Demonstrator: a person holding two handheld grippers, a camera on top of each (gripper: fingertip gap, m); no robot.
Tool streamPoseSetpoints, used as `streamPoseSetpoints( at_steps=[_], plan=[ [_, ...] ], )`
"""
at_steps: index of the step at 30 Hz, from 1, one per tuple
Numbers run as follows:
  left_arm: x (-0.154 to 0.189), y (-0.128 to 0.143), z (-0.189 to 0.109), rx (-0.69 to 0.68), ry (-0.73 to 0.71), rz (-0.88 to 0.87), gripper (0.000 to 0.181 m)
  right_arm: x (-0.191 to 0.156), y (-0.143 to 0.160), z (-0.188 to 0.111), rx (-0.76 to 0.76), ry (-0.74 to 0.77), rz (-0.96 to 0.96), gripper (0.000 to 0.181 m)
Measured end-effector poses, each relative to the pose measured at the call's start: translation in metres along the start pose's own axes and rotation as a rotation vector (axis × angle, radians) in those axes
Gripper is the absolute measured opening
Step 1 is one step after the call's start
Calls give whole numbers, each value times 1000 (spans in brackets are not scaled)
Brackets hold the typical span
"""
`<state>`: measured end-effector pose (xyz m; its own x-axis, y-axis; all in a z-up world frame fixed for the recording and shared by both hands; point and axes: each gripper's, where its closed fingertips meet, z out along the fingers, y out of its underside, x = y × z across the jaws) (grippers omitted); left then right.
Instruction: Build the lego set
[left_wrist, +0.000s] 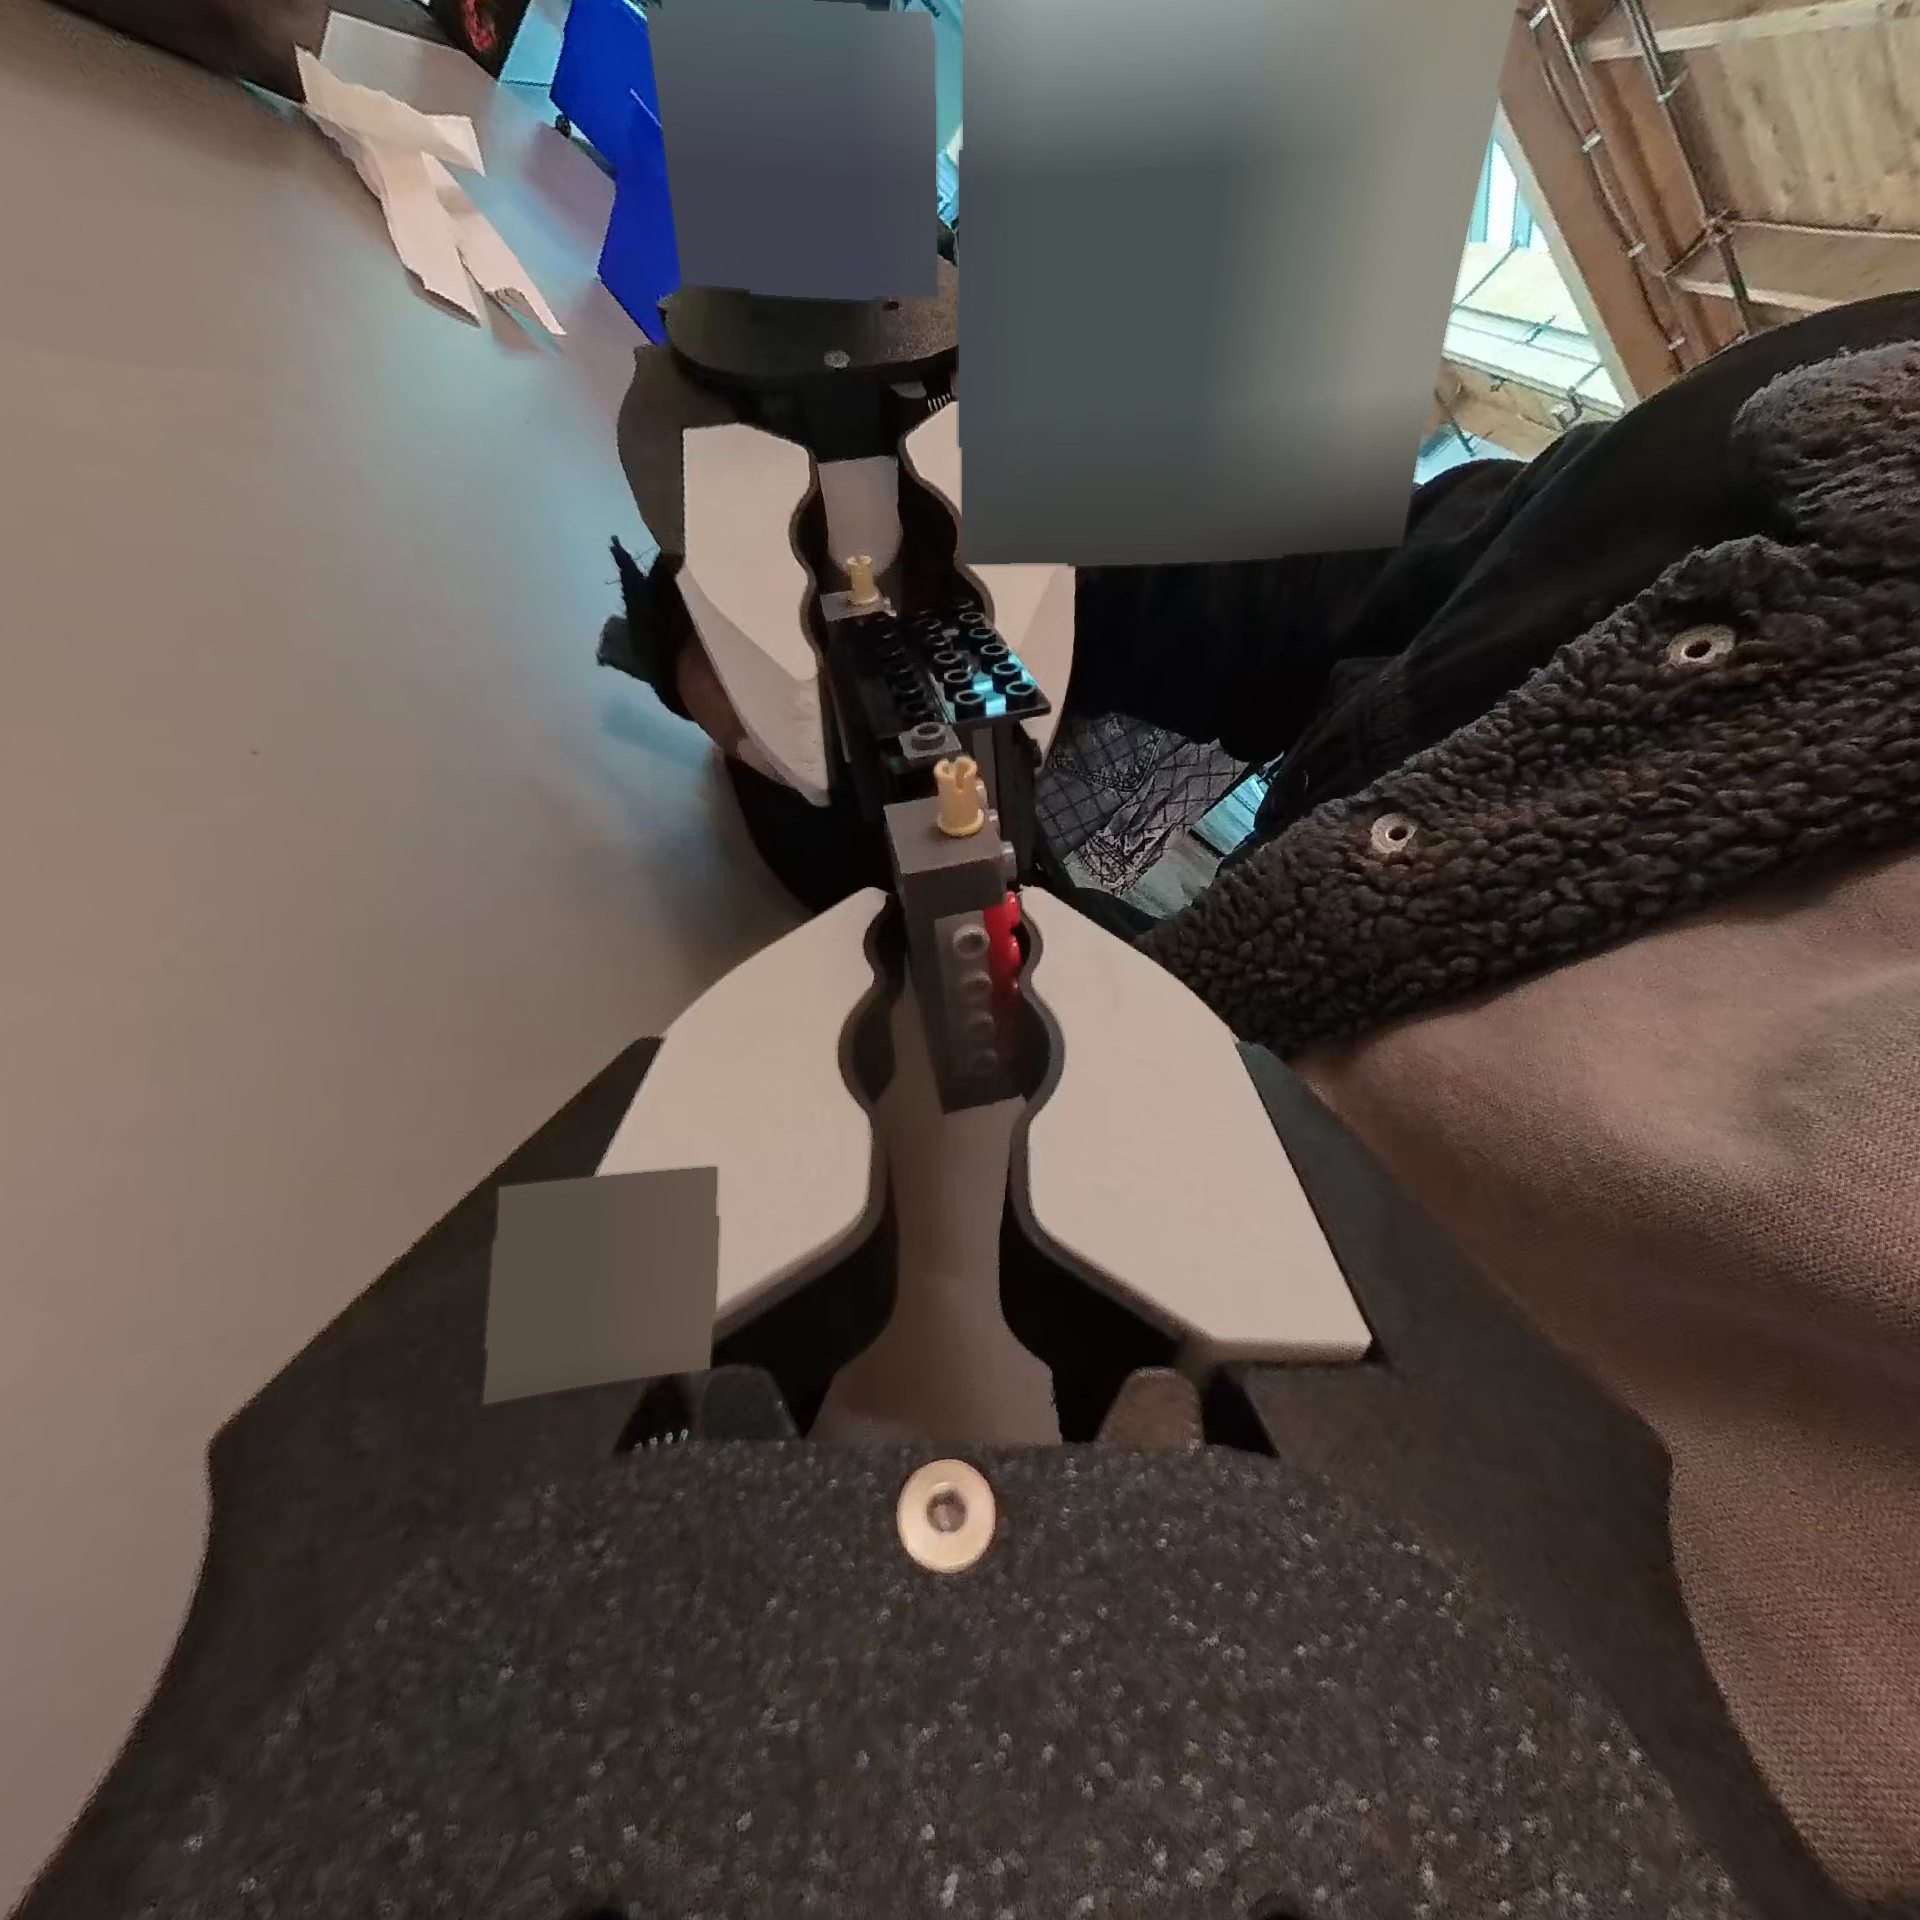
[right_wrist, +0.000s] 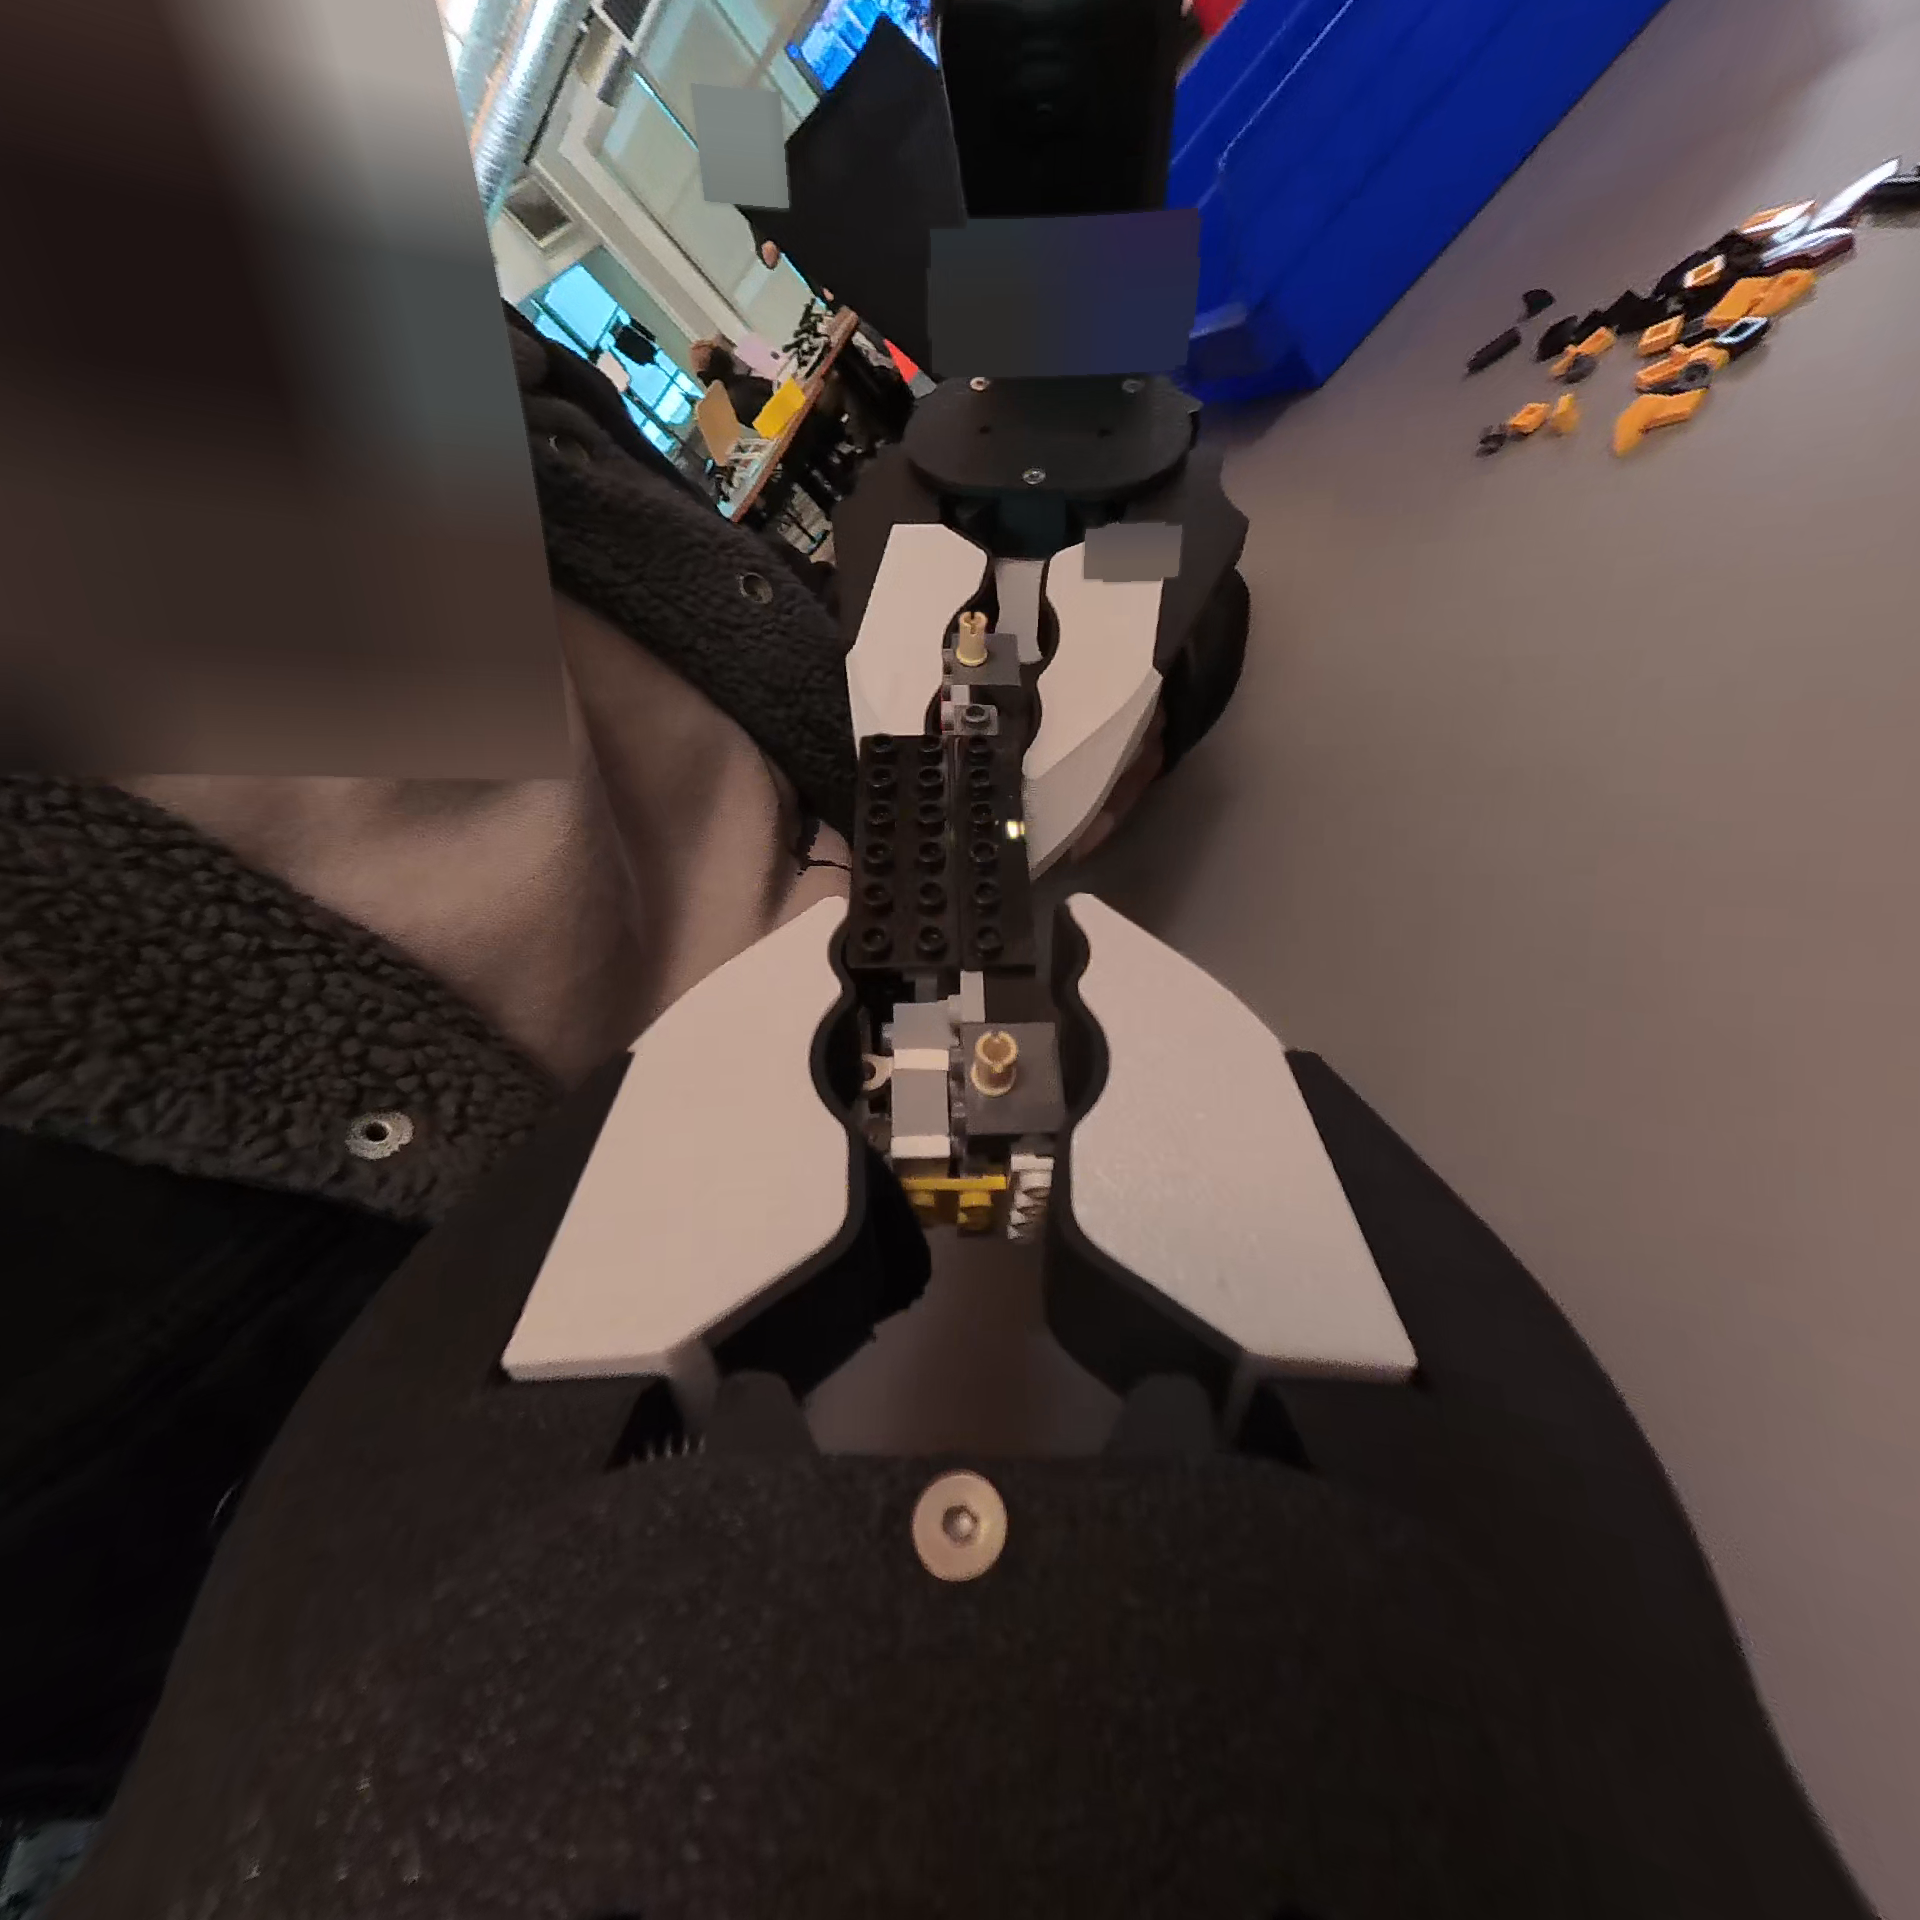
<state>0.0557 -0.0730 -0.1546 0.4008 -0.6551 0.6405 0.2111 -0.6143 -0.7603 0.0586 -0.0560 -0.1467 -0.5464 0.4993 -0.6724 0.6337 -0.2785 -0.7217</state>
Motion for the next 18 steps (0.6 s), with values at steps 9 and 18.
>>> streamPoseSetpoints(
  at_steps=[9,18],
  plan=[
    [-7,-12,-9,98,63,-187,17,4,-31,-27,142,90,-30,46],
    [-16,-24,-20,179,81,-238,18,23,-25,-45,217,203,-32,41]
  ],
)
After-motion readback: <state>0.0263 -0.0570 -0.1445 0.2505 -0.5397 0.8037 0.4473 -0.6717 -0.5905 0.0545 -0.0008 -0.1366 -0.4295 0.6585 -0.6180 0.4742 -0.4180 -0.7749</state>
